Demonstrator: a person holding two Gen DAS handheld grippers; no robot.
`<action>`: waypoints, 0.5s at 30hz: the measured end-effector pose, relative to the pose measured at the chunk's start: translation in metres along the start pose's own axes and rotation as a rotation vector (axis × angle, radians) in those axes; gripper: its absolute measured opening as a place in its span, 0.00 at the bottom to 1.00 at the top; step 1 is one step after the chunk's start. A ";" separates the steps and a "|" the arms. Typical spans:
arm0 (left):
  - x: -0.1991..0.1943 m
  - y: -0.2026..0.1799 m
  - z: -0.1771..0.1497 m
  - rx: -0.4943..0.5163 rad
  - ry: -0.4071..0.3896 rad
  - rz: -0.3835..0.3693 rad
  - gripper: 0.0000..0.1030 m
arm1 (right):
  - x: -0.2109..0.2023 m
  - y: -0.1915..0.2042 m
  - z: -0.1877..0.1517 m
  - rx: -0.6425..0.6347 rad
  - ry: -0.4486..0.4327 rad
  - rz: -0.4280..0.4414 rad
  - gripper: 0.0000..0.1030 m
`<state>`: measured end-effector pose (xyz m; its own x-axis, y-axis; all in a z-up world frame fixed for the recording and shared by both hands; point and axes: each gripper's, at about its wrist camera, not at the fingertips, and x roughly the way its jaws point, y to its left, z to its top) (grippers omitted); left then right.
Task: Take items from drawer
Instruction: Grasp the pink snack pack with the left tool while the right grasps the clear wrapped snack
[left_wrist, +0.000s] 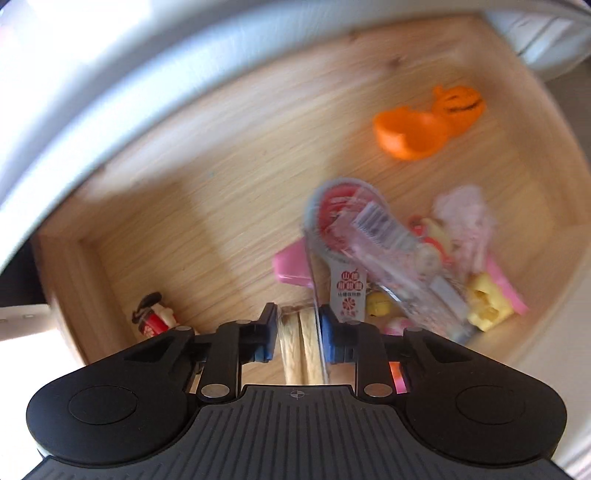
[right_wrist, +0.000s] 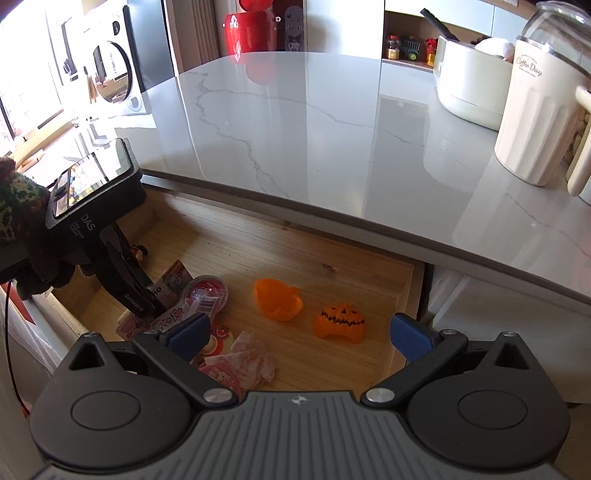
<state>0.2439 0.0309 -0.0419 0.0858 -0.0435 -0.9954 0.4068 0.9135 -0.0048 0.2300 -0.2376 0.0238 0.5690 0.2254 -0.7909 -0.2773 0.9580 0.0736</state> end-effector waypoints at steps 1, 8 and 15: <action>-0.017 0.001 -0.010 0.009 -0.054 -0.021 0.25 | 0.002 -0.003 0.004 0.030 0.027 0.041 1.00; -0.071 0.046 -0.073 -0.195 -0.369 -0.164 0.25 | 0.049 0.036 0.036 0.036 0.264 0.156 0.80; -0.098 0.090 -0.112 -0.386 -0.551 -0.239 0.25 | 0.125 0.098 0.040 -0.019 0.504 0.081 0.57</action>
<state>0.1704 0.1631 0.0444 0.5229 -0.3659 -0.7699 0.1299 0.9269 -0.3522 0.3045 -0.1089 -0.0435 0.1022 0.1809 -0.9782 -0.3216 0.9365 0.1396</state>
